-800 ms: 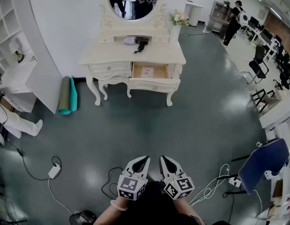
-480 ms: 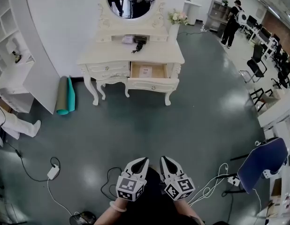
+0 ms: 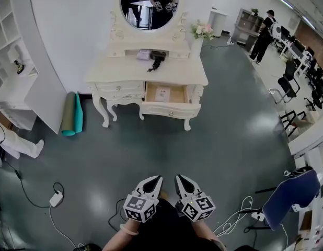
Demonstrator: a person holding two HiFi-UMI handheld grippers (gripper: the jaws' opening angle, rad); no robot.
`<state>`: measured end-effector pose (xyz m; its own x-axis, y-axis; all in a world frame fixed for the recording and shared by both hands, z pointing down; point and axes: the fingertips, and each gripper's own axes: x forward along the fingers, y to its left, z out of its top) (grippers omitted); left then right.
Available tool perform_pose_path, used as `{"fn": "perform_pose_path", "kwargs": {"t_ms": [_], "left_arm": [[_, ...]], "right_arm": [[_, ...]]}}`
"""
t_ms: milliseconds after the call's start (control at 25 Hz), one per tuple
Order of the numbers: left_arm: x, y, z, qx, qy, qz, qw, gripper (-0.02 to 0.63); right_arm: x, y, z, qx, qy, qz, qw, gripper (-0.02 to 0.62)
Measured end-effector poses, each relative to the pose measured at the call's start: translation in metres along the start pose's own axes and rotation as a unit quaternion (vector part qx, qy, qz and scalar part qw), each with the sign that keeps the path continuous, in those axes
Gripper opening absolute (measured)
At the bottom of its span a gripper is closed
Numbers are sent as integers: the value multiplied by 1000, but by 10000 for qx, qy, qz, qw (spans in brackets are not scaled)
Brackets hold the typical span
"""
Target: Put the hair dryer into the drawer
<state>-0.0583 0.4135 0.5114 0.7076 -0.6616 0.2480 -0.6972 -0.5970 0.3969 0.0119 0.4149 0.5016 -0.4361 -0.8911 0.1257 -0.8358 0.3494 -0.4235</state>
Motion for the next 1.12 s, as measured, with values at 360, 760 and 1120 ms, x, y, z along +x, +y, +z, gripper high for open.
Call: {"fn": "perform_pose_path", "kwargs": {"t_ms": [360,760,1120], "left_arm": [[66,30,33,252,-34,99,9996,20],[91,62,58,-144,-316,470,9983,20],[103,63,54,10,-158,595,9981,20]], "right_arm": [[55,-53,30,56,-181,30,9998,21],[103,-74,49,60,-193,184,9996,21],[111,-78,60,407,-343,259,9982,21]]}}
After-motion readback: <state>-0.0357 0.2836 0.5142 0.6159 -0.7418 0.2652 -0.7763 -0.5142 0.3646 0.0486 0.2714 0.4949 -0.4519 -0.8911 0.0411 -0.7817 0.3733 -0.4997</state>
